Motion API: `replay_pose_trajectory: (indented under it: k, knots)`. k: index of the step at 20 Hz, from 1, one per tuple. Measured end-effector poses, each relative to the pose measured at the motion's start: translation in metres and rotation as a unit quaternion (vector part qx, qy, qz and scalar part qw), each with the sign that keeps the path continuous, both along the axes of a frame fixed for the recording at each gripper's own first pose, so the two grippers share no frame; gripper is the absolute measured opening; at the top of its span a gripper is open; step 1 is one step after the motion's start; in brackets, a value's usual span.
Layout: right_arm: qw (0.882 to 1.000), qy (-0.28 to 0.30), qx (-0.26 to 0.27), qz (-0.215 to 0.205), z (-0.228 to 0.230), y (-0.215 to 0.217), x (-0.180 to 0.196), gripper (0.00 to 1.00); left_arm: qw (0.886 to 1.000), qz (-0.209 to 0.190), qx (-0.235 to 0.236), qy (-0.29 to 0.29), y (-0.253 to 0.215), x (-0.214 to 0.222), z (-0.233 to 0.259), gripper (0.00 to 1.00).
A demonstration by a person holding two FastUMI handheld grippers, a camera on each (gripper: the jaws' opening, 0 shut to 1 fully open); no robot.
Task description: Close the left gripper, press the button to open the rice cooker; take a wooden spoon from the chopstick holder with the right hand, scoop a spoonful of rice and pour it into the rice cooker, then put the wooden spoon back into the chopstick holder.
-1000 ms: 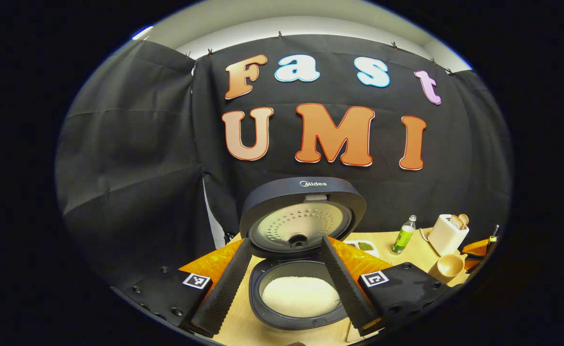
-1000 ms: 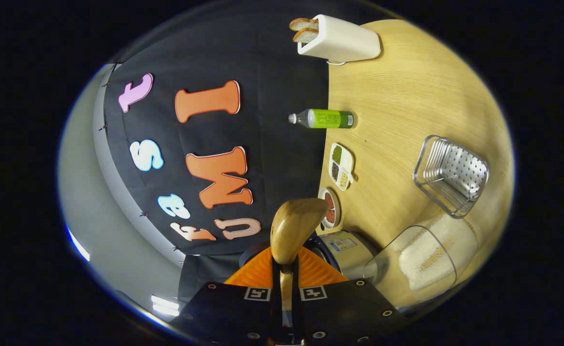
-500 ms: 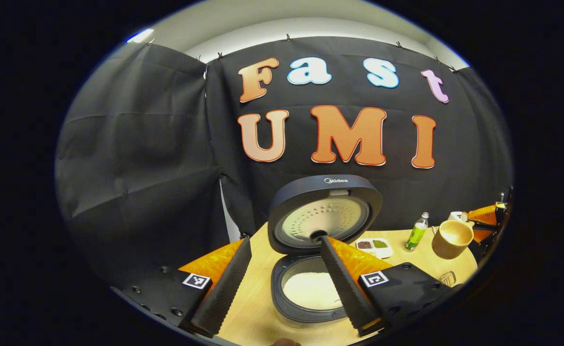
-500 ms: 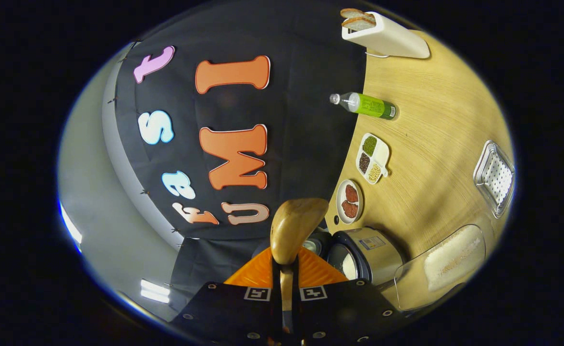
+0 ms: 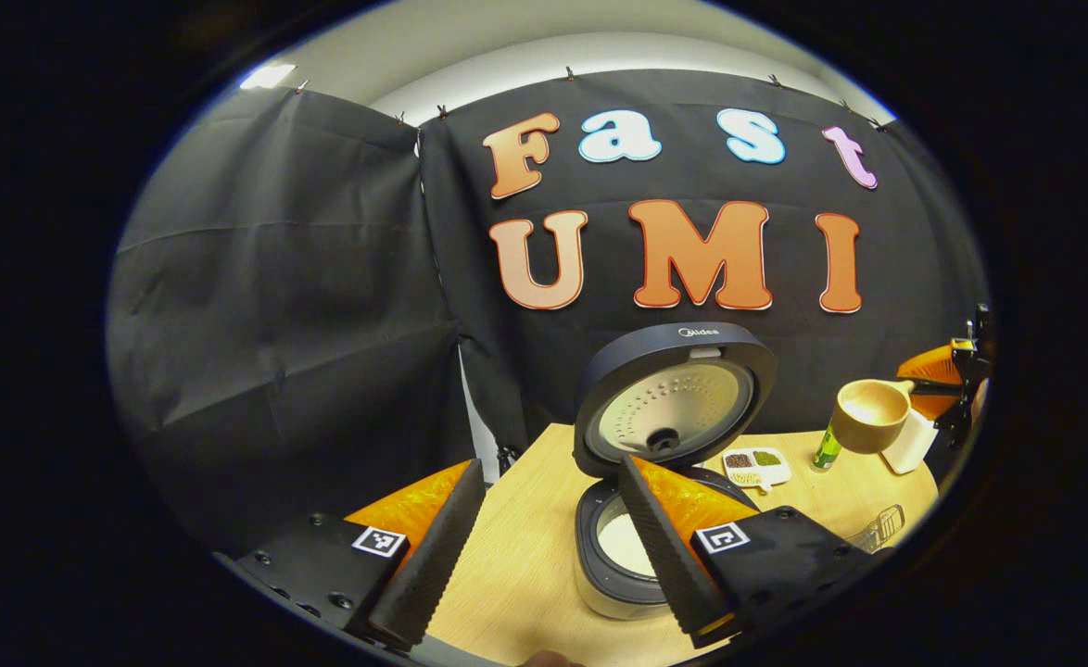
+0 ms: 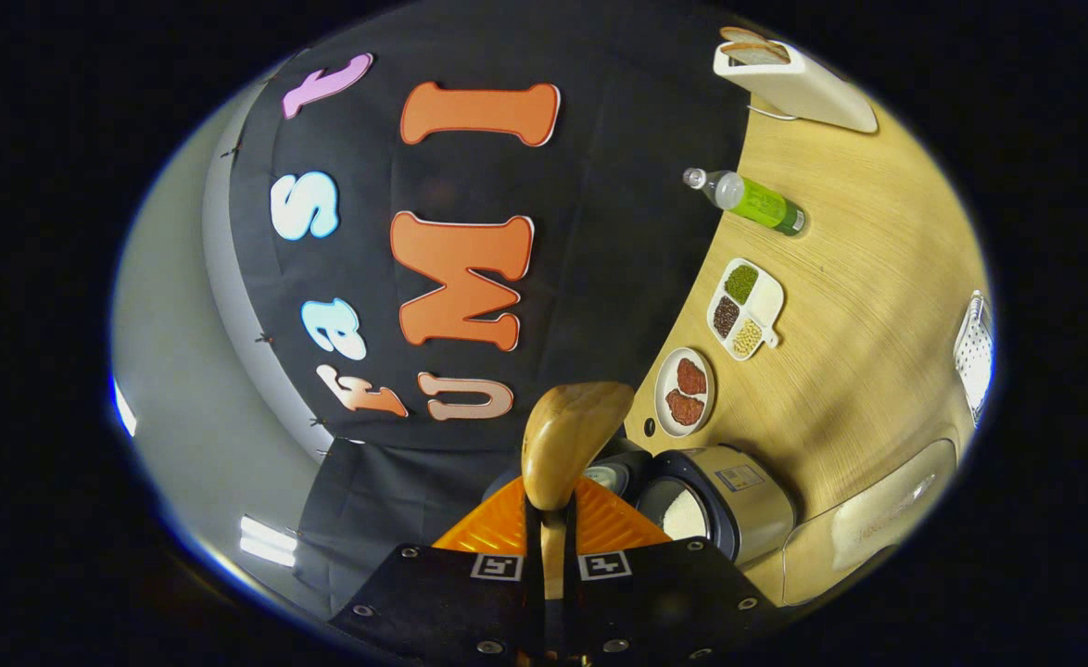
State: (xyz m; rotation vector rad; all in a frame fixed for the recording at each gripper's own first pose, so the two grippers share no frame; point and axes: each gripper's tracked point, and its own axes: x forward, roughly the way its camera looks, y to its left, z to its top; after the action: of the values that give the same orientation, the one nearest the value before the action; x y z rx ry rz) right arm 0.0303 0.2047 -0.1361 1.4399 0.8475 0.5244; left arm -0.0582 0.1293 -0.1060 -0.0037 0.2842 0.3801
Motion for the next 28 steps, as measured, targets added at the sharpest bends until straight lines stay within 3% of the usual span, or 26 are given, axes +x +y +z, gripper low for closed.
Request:
replay_pose_trajectory:
  k: [5, 7, 8, 10, 17, 24, 25, 26, 28]
  knots:
    - [0.998, -0.037, -0.055, 0.013, 0.006, 0.029, 0.010, 0.07, 1.000, -0.001, 0.014, 0.003, 0.002, -0.004, 0.003, 0.93]
    - [0.995, -0.053, -0.078, 0.018, 0.008, 0.041, 0.014, 0.07, 1.000, 0.000, 0.019, 0.004, 0.005, -0.006, 0.004, 0.98]
    - [0.994, -0.063, -0.091, 0.020, 0.011, 0.046, 0.016, 0.08, 1.000, 0.001, 0.021, 0.006, 0.006, -0.007, 0.003, 0.93]
    - [0.988, -0.090, -0.127, 0.024, 0.013, 0.057, 0.020, 0.07, 1.000, 0.003, 0.024, 0.009, 0.010, -0.009, 0.002, 0.98]
    - [0.947, -0.194, -0.254, 0.035, 0.021, 0.084, 0.028, 0.08, 1.000, 0.022, 0.013, 0.012, 0.026, -0.015, -0.005, 0.98]
    - [0.912, -0.256, -0.316, 0.049, 0.025, 0.104, 0.024, 0.08, 1.000, 0.026, -0.004, 0.014, 0.030, -0.019, -0.012, 0.98]
    - [0.908, -0.263, -0.323, 0.050, 0.024, 0.105, 0.023, 0.08, 1.000, 0.026, -0.004, 0.014, 0.031, -0.020, -0.013, 0.93]
    - [0.904, -0.269, -0.328, 0.051, 0.025, 0.107, 0.020, 0.07, 1.000, 0.027, -0.005, 0.016, 0.032, -0.021, -0.014, 0.98]
    - [0.897, -0.282, -0.336, 0.056, 0.025, 0.113, 0.017, 0.08, 0.999, 0.031, -0.005, 0.019, 0.035, -0.025, -0.018, 0.98]
